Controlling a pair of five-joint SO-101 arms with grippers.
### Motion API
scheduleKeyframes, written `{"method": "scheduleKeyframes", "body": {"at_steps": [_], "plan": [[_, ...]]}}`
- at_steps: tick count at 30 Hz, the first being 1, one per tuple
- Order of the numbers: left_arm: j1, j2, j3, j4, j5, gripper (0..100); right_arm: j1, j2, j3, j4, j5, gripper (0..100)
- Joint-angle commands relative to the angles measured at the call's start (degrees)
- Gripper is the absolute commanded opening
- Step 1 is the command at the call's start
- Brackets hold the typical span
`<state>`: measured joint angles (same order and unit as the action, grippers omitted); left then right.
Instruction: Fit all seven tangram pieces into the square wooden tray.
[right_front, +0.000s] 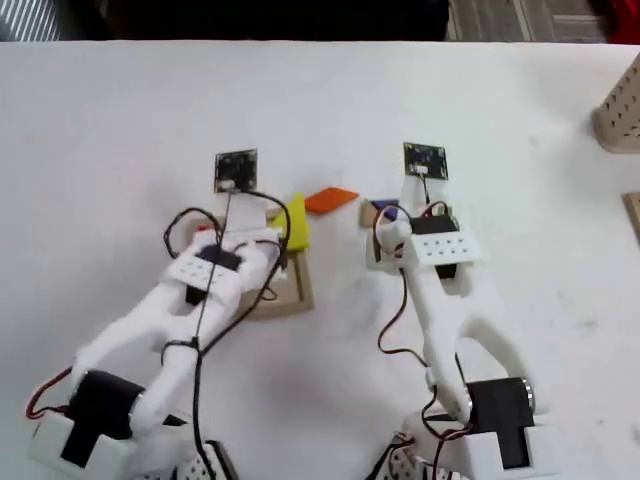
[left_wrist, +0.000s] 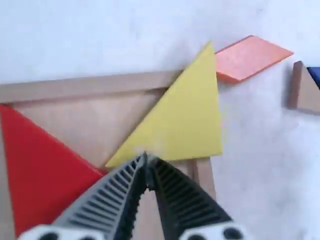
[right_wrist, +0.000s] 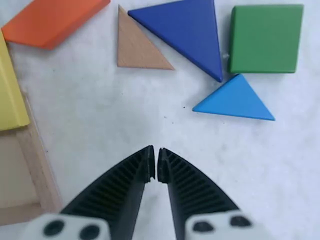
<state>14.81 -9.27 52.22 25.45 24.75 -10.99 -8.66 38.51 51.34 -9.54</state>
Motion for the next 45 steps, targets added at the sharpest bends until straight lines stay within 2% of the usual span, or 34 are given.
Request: {"method": "scheduleKeyframes", "body": {"at_steps": [1,7,12,18,24,26,28,37,45], "plan": [[0.5,-0.1,-2.4,-1.7,-0.8,3,-0.5,-1.4,0.0,-0.9,0.6,2.0],[0.9,-0.1,-1.5,-1.6,-1.1,3,-0.7,-1.4,0.0,-0.9,0.6,2.0],[4.7,-0.8,-2.1,-1.7,-0.6,3,-0.7,-1.4,0.0,-0.9,0.6,2.0],[9.8,0.9,-7.7,-4.4,7.3,3,-0.2,-1.4,0.0,-0.9,0.6,2.1],[9.7,17.5,-18.5,-5.1,8.5,3,-0.2,-1.4,0.0,-0.9,0.6,2.0],[9.7,20.0,-21.7,-2.9,8.5,3,-0.3,-1.4,0.0,-0.9,0.6,2.0],[9.7,20.1,-23.4,-0.6,8.5,3,-0.3,-1.5,0.0,-0.9,0.6,2.0],[9.5,19.6,-20.8,0.1,6.2,2,-0.3,-1.5,0.0,-0.9,0.6,2.0],[1.5,14.8,-15.3,3.7,5.8,3,-0.2,-1.5,0.0,-0.9,0.6,2.0]]}}
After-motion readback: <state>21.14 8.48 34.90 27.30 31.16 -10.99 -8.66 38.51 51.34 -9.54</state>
